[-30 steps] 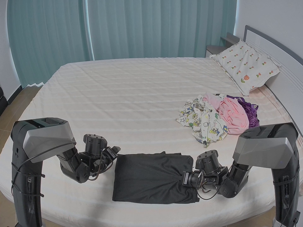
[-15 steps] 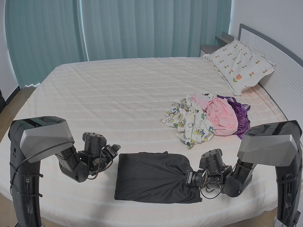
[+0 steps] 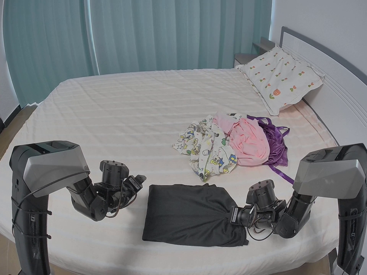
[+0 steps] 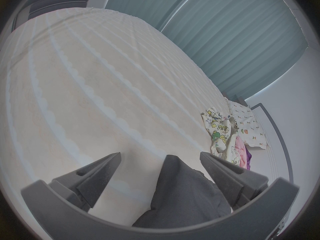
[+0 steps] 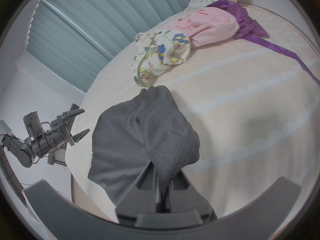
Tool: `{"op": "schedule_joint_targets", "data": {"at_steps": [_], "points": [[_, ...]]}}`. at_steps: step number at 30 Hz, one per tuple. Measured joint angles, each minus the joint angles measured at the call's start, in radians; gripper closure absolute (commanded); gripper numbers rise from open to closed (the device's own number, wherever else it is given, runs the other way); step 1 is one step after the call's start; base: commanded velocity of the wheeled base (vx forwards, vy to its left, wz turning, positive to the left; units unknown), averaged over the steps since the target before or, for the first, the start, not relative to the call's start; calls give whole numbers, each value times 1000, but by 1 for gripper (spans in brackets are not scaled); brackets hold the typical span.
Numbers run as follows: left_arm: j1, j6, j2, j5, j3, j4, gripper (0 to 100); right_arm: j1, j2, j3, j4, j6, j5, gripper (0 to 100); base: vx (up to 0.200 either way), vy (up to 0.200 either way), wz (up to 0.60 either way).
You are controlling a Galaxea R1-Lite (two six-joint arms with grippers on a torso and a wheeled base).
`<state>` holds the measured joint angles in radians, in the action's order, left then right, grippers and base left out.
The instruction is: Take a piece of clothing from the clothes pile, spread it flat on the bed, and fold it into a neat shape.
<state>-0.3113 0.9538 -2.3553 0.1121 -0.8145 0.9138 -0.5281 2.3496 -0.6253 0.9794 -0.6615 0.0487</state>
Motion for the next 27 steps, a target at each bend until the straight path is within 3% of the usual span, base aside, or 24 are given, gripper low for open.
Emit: {"op": "schedule_joint_targets", "data": {"at_steps": [12, 21, 22, 27], "points": [[-4, 1, 0, -1, 1, 0, 0, 14, -13, 24, -1, 4, -11, 100, 0, -200, 0], [-12, 1, -2, -2, 6, 1, 0, 14, -16, 29, -1, 16, -16, 100, 0, 0, 0], [-13, 1, -3, -3, 7, 1, 0, 14, -16, 29, -2, 20, -16, 0, 0, 0, 0], [-12, 1, -3, -4, 15, 1, 0, 11, -16, 32, -1, 30, -14, 0, 0, 0, 0]]}}
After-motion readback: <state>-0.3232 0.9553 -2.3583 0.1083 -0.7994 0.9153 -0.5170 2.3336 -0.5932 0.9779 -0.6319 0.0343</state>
